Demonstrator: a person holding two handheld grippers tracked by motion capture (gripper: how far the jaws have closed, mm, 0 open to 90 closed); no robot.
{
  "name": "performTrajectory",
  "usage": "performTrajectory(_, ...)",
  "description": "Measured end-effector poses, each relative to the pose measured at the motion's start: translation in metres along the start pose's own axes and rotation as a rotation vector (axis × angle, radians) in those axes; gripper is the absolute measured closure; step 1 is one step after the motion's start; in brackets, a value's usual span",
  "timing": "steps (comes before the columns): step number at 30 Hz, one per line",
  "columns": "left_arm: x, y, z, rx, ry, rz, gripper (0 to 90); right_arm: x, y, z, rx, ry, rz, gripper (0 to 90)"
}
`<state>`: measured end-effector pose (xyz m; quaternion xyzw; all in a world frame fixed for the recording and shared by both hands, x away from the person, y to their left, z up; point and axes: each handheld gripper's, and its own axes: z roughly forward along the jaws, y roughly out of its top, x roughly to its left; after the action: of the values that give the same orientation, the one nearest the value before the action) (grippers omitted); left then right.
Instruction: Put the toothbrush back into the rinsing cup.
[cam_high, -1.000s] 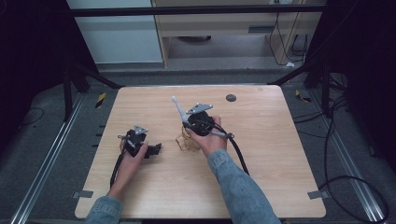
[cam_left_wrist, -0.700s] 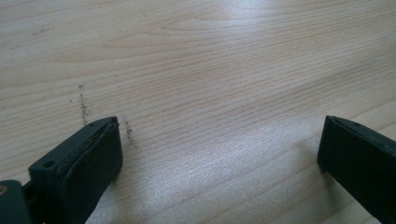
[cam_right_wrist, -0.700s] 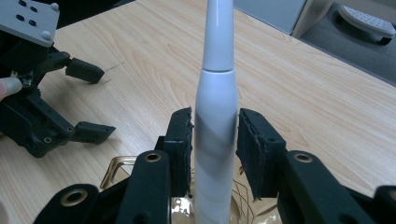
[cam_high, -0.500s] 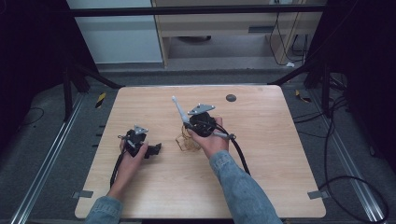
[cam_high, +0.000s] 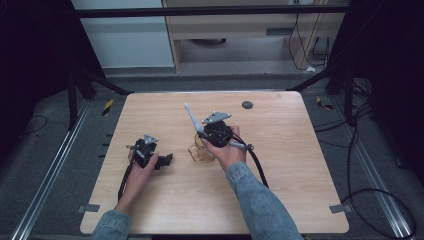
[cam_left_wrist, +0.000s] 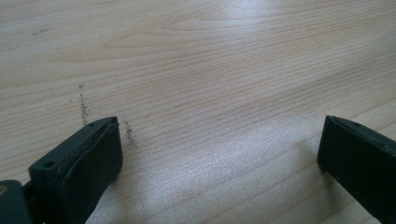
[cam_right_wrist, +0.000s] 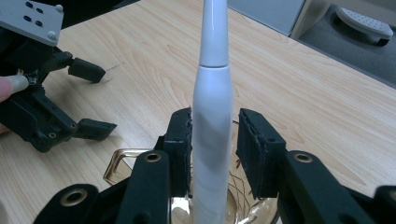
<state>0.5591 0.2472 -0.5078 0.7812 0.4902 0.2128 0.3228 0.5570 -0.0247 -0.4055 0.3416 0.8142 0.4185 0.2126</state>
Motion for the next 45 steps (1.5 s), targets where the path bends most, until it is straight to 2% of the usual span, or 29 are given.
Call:
performTrajectory(9, 0.0, 0.0, 0.0, 0.0, 0.0, 0.0, 0.0, 0.0, 0.0, -0.004, -0.005, 0.0, 0.001, 62.0)
performTrajectory(16, 0.0, 0.0, 0.0, 0.0, 0.0, 0.0, 0.0, 0.001, 0.0, -0.005, -0.017, 0.002, 0.009, 50.8)
performTrajectory(19, 0.0, 0.0, 0.0, 0.0, 0.0, 0.0, 0.0, 0.001, 0.001, -0.006, -0.019, -0.006, 0.02, 42.3)
performTrajectory(29, 0.0, 0.0, 0.0, 0.0, 0.0, 0.0, 0.0, -0.001, 0.001, -0.013, -0.034, -0.017, 0.035, 29.0)
performTrajectory(36, 0.0, 0.0, 0.0, 0.0, 0.0, 0.0, 0.0, 0.0, 0.002, -0.016, -0.037, 0.007, 0.039, 22.8)
performTrajectory(40, 0.0, 0.0, 0.0, 0.0, 0.0, 0.0, 0.0, 0.001, 0.002, -0.019, -0.032, 0.004, 0.017, 19.6)
performTrajectory(45, 0.0, 0.0, 0.0, 0.0, 0.0, 0.0, 0.0, 0.002, 0.001, -0.024, -0.03, -0.03, -0.002, 11.6)
